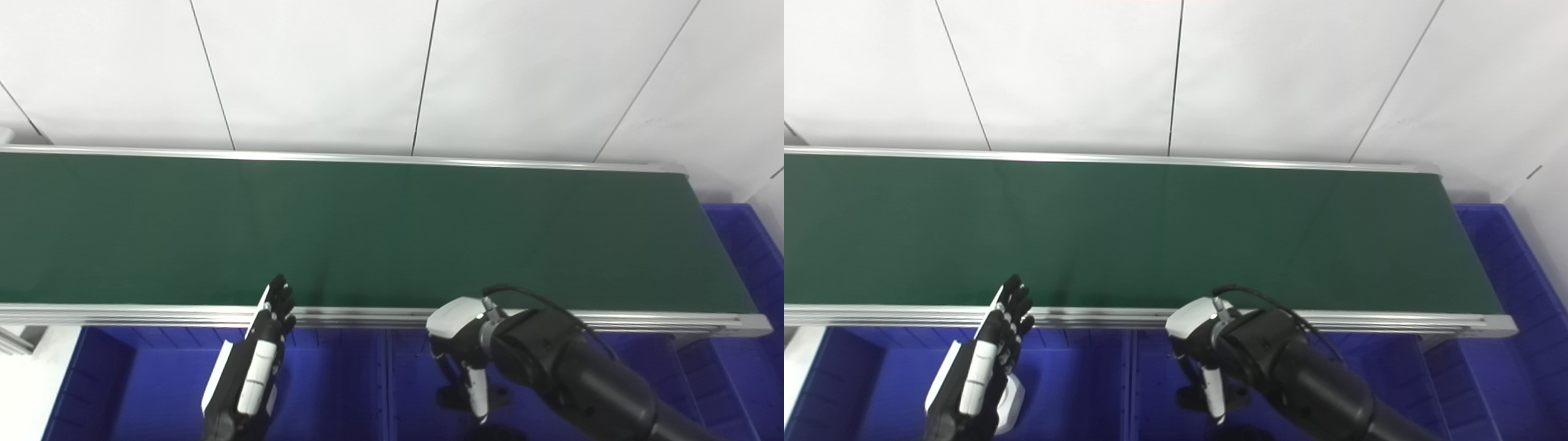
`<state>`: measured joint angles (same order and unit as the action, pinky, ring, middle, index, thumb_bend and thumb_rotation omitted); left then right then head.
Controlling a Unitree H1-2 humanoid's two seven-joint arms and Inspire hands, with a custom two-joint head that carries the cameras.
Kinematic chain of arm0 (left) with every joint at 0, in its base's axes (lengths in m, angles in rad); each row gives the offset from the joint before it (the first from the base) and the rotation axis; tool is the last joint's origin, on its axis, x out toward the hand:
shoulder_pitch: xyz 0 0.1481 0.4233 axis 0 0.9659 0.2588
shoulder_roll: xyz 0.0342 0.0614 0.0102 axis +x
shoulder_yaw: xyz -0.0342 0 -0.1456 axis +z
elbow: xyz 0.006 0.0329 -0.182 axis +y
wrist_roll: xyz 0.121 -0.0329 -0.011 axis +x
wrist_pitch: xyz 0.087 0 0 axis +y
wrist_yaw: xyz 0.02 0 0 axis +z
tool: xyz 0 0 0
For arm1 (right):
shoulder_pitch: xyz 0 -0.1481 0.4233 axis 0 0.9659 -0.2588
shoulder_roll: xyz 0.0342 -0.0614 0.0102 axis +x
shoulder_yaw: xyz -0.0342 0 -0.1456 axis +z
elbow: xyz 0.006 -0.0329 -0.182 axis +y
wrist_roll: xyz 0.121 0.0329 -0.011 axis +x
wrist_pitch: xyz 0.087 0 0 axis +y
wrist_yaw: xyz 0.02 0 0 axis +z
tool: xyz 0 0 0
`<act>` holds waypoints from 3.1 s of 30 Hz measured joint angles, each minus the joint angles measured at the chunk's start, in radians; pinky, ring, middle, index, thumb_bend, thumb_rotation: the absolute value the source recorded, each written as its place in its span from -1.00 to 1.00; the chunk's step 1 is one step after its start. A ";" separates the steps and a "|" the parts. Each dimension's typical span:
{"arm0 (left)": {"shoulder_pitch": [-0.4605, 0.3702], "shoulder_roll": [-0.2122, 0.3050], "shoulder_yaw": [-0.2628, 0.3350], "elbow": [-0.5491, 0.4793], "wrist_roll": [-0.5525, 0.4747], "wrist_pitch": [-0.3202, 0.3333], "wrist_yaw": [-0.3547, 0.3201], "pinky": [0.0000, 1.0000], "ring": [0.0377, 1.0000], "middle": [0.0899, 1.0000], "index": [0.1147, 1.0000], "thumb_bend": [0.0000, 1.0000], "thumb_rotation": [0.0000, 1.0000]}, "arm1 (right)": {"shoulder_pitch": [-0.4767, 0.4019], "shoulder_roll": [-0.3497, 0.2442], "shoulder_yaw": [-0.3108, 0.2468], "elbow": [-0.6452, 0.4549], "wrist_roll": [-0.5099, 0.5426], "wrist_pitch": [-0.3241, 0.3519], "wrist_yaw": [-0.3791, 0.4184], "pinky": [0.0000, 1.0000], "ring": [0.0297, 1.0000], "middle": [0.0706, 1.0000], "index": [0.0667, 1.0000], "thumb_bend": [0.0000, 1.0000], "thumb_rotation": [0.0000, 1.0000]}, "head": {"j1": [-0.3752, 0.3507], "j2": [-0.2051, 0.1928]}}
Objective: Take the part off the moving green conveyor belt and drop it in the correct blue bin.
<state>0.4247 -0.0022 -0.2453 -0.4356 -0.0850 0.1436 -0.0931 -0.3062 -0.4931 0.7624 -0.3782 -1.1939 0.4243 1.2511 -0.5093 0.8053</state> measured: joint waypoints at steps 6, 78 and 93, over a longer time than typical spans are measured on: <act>-0.001 0.006 0.005 -0.002 0.000 0.010 -0.002 0.99 0.98 1.00 1.00 0.12 0.85 | 0.003 -0.006 0.029 -0.008 0.011 0.000 0.000 -0.30 -0.09 -0.14 -0.06 0.05 -1.00 | -0.009 0.006; -0.017 0.006 -0.049 0.004 0.222 -0.038 0.042 0.97 0.97 1.00 1.00 0.20 0.87 | 0.768 0.400 -0.645 -0.320 0.556 -0.115 -0.921 0.00 0.16 0.27 0.32 0.20 0.37 | 0.204 0.052; -0.032 -0.022 -0.046 0.012 0.351 -0.132 0.096 1.00 1.00 1.00 1.00 0.11 0.98 | 0.855 0.674 -0.689 -0.121 0.953 -0.425 -1.312 0.33 0.43 0.54 0.54 0.08 0.70 | 0.219 0.101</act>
<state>0.3923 -0.0237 -0.2915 -0.4236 0.2665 0.0111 0.0032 0.5485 0.1808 0.0733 -0.4994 -0.2414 -0.0010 -0.0614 -0.2899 0.9066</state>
